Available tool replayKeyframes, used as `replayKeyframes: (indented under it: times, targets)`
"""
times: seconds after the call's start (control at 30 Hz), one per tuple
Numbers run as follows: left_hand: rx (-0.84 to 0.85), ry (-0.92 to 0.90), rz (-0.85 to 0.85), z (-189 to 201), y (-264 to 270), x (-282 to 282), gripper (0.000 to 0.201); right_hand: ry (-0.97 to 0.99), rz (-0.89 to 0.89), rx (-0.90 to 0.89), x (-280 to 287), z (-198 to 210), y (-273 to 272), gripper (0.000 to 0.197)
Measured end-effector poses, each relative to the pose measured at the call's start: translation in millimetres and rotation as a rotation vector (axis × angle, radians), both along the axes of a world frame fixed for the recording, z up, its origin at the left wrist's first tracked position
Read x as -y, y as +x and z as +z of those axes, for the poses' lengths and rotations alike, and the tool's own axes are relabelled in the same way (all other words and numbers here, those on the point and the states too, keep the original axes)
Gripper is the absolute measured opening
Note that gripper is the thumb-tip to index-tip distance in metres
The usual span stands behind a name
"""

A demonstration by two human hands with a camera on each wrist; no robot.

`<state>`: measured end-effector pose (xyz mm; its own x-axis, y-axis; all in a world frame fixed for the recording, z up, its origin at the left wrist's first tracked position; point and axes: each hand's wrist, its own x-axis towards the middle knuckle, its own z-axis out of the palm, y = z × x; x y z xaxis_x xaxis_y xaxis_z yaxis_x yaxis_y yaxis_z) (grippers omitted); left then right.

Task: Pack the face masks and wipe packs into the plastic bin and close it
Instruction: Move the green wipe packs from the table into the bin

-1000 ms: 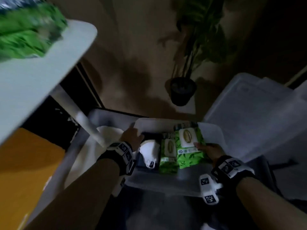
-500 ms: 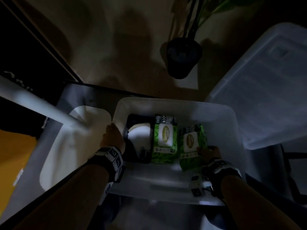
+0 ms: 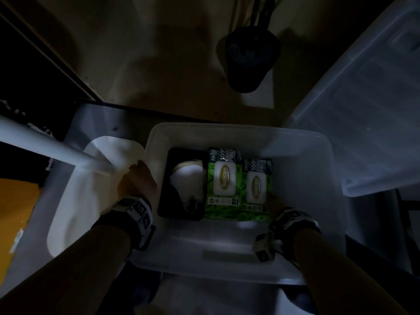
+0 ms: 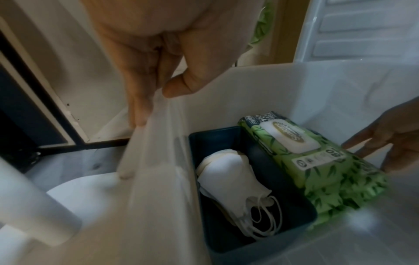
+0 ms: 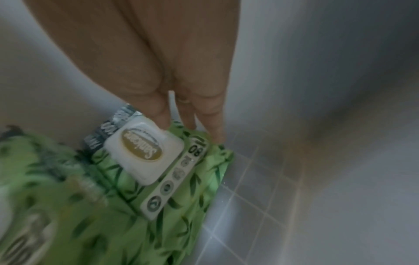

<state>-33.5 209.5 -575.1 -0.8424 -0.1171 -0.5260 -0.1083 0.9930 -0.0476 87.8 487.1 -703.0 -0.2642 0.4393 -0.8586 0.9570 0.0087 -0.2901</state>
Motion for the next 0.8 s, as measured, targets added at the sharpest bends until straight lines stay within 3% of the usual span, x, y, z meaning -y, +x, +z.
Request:
replayKeyframes:
  times: [0.13,0.37,0.47,0.57,0.8]
  targets:
    - [0.028,0.082,0.03,7,1,4,0.053,0.047,0.247,-0.065,14,20,-8,0.048]
    - [0.088,0.179,0.003,60,16,9,0.063,0.084,0.261,-0.154,23,113,-20,0.047]
    - [-0.034,0.25,-0.025,109,23,14,0.058,0.211,0.389,-0.166,34,175,-29,0.039]
    - [-0.193,0.314,-0.053,176,31,22,0.055,0.255,0.452,-0.355,48,229,-38,0.037]
    - [-0.526,0.559,-0.054,309,84,67,0.058,0.198,0.156,-0.786,109,376,-40,0.018]
